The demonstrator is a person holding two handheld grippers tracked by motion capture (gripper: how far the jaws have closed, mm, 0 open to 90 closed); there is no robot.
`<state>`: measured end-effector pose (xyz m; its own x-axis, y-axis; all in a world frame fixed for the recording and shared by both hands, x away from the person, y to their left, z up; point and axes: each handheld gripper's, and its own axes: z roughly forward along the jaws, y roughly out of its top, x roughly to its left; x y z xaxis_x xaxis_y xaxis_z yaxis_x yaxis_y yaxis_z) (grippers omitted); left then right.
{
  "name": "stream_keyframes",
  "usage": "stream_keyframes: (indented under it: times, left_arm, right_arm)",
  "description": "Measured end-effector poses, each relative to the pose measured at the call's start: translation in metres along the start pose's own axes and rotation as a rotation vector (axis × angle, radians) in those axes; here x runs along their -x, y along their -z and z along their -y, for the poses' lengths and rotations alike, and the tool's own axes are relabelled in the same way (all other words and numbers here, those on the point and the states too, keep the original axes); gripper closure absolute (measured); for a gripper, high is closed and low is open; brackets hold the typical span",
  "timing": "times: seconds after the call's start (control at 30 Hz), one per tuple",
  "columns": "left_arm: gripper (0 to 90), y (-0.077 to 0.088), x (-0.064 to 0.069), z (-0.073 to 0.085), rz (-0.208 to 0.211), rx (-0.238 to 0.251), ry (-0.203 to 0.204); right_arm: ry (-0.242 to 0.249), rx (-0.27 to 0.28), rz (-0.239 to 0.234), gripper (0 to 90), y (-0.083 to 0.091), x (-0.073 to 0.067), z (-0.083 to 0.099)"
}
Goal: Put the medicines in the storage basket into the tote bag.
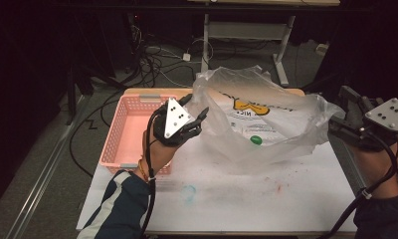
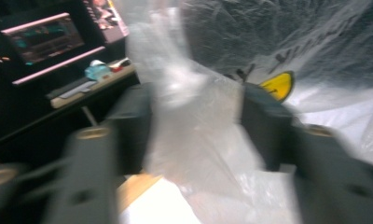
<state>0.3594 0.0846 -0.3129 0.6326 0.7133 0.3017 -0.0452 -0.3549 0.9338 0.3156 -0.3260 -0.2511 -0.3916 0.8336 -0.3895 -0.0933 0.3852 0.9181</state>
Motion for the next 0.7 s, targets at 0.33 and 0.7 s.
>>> stream_keyframes:
  times: [0.33, 0.7]
  left_arm:
    - [87.6, -0.015, -0.008, 0.007, -0.079, -0.092, 0.017]
    - [87.7, -0.015, -0.040, 0.028, -0.179, -0.138, 0.112]
  right_arm:
    - [0.025, -0.031, -0.102, 32.4, 0.002, -0.021, 0.011]
    - [0.028, 0.053, -0.126, 28.1, 0.033, -0.023, 0.007]
